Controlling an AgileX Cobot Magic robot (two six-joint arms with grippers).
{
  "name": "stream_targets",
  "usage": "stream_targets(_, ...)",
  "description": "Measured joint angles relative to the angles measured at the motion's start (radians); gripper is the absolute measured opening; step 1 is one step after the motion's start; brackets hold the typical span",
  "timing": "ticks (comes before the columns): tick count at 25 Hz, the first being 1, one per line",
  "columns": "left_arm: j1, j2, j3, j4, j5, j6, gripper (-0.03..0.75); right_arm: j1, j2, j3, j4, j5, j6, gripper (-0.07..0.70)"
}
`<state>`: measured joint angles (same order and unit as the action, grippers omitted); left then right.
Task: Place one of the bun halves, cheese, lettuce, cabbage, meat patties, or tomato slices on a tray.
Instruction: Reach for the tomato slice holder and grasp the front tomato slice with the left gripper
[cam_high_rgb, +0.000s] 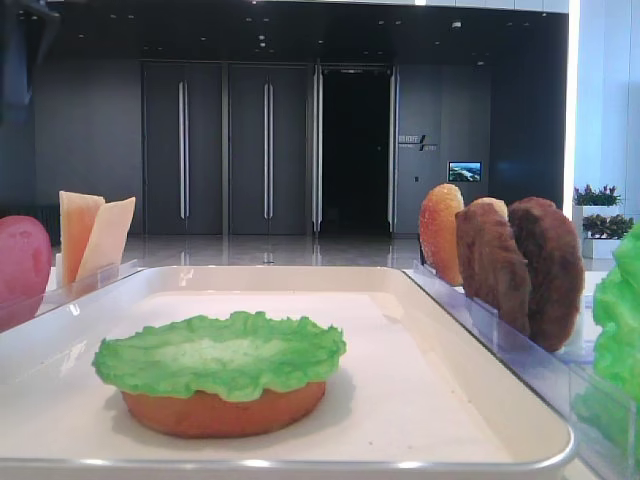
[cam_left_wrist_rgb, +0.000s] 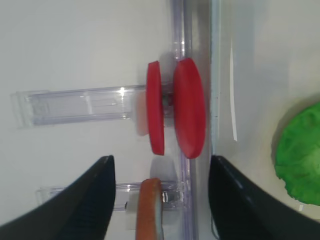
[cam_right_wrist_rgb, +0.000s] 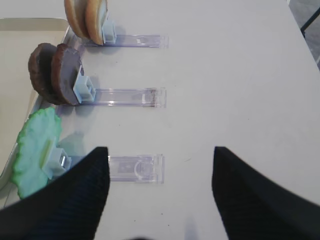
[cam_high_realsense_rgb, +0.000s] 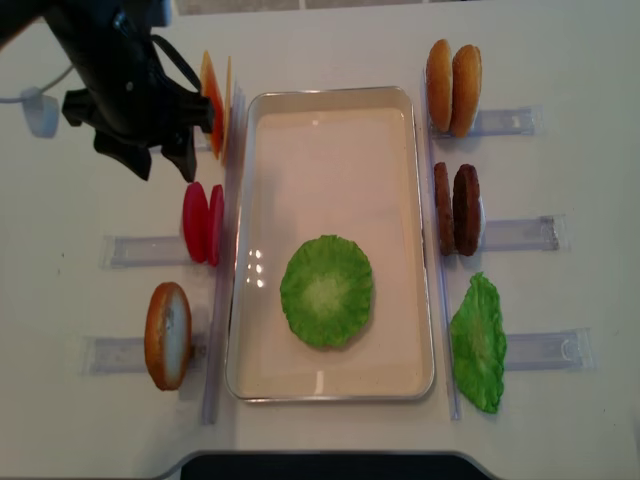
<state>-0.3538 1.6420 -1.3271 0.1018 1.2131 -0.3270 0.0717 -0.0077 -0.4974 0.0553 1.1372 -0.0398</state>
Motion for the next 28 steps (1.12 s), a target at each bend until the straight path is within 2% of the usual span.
stream_targets(4,-0.052,0.041,0.0,0.0,-0.012,-0.045,0.453,0.0,0.0,0.0,0.0,0.0,0.0,0.454)
stream_targets(10,-0.091,0.098,0.0,0.002,-0.049,-0.09,0.453,0.0,0.0,0.0,0.0,0.0,0.0,0.454)
stream_targets(28,-0.094,0.181,0.0,0.018,-0.063,-0.105,0.453,0.0,0.0,0.0,0.0,0.0,0.0,0.454)
